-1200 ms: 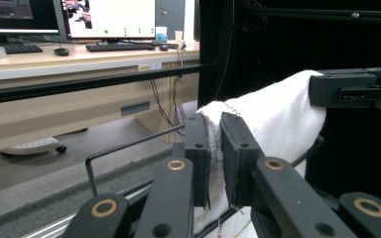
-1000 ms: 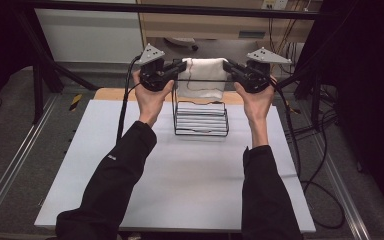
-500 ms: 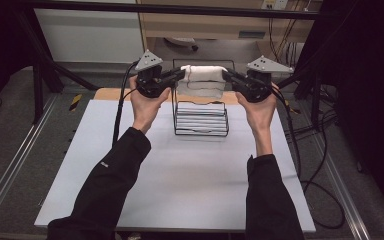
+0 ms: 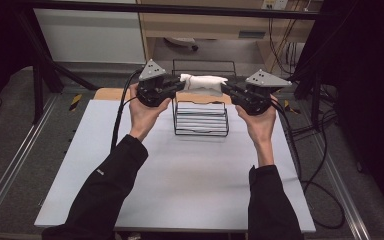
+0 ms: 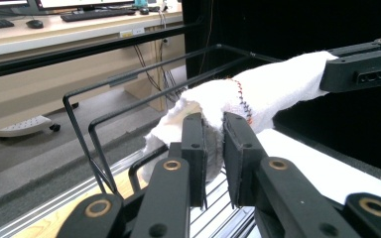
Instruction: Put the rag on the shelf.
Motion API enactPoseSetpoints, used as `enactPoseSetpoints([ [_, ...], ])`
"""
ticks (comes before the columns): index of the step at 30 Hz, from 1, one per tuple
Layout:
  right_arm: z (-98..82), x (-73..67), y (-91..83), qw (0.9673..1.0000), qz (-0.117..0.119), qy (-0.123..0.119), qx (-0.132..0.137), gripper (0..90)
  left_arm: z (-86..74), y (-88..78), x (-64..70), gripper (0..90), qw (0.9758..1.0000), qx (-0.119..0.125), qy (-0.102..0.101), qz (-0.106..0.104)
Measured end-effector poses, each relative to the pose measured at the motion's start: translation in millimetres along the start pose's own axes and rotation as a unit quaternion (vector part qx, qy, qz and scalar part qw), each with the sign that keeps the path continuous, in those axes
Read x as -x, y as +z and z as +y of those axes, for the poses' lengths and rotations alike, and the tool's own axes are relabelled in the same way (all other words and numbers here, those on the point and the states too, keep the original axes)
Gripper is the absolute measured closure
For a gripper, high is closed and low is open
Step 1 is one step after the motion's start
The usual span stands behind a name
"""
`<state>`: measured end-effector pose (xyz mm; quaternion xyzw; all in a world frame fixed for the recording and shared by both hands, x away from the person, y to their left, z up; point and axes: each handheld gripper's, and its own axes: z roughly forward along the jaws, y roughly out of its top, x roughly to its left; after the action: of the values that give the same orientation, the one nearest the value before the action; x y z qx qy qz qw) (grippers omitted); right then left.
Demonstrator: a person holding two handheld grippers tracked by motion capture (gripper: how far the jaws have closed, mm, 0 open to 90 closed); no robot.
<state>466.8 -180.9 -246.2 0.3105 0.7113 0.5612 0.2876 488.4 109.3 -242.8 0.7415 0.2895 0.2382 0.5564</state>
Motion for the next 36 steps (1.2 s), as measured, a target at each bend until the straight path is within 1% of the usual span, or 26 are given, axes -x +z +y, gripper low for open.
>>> enactPoseSetpoints([
  [6,-5.9,-0.6,2.1,1.0000,-0.002,-0.002,-0.006,83.1,0.1,-3.2,-1.6,77.0,0.9999,-0.011,-0.005,-0.005],
  [8,-5.7,-0.5,2.5,1.0000,-0.002,-0.001,-0.004,83.1,2.7,-7.3,-2.6,75.5,0.9999,-0.008,-0.009,-0.006],
  [12,-6.1,-0.4,2.5,1.0000,-0.002,-0.003,-0.005,83.1,13.8,-17.2,-5.4,75.8,0.9999,0.005,-0.015,0.000],
  [14,-6.4,-0.5,2.3,1.0000,-0.002,-0.004,-0.005,83.2,23.1,-20.6,-7.6,77.8,0.9997,0.008,-0.021,0.007],
  [17,-6.8,-0.5,2.3,1.0000,-0.003,-0.005,-0.005,83.2,33.4,-18.2,-8.4,81.2,0.9997,0.003,-0.024,0.011],
  [18,-6.8,-0.5,2.3,1.0000,-0.002,-0.006,-0.005,83.1,37.5,-16.0,-8.4,82.4,0.9997,-0.002,-0.021,0.015],
  [19,-7.0,-0.4,2.4,1.0000,-0.002,-0.007,-0.005,83.2,40.3,-12.6,-7.6,83.5,0.9996,-0.003,-0.025,0.011],
  [20,-7.1,-0.4,2.5,1.0000,-0.002,-0.007,-0.005,83.2,42.9,-9.3,-7.3,84.6,0.9996,-0.007,-0.024,0.010],
  [21,-7.2,-0.3,2.5,1.0000,-0.001,-0.008,-0.005,83.1,45.1,-6.0,-6.9,85.2,0.9996,-0.011,-0.022,0.013],
  [23,-7.5,-0.2,2.3,1.0000,0.000,-0.008,-0.006,83.1,47.4,1.1,-5.4,86.7,0.9995,-0.022,-0.024,0.005],
  [25,-7.9,0.2,2.2,1.0000,0.001,-0.009,-0.004,83.1,46.8,7.1,-3.0,87.6,0.9990,-0.041,-0.018,-0.001],
  [27,-8.5,0.8,1.9,1.0000,0.002,-0.008,-0.004,83.1,42.4,9.4,-0.5,88.9,0.9986,-0.052,-0.013,-0.006],
  [32,-8.8,1.9,0.8,0.9999,0.006,-0.008,-0.005,82.5,25.8,6.6,1.7,89.4,0.9978,-0.060,-0.013,-0.024],
  [36,-9.1,1.5,0.8,0.9999,0.007,-0.006,-0.011,81.3,13.8,8.6,3.4,89.5,0.9972,-0.069,-0.007,-0.030],
])
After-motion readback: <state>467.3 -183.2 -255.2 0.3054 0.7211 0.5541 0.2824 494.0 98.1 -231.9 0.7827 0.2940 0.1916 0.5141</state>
